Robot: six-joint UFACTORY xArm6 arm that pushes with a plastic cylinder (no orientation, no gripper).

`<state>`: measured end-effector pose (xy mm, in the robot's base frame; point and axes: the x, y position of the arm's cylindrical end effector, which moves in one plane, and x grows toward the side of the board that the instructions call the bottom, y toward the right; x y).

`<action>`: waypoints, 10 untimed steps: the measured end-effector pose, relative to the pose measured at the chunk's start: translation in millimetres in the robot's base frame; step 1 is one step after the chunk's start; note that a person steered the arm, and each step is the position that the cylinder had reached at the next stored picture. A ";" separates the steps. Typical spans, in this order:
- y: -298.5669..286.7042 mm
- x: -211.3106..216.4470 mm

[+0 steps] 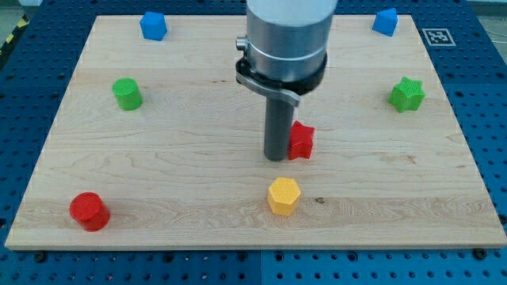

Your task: Place the red star in between the green star and yellow hexagon

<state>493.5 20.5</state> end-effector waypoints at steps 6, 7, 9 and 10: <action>79.9 -47.2; 105.7 -36.8; 111.5 -36.8; 113.1 -34.3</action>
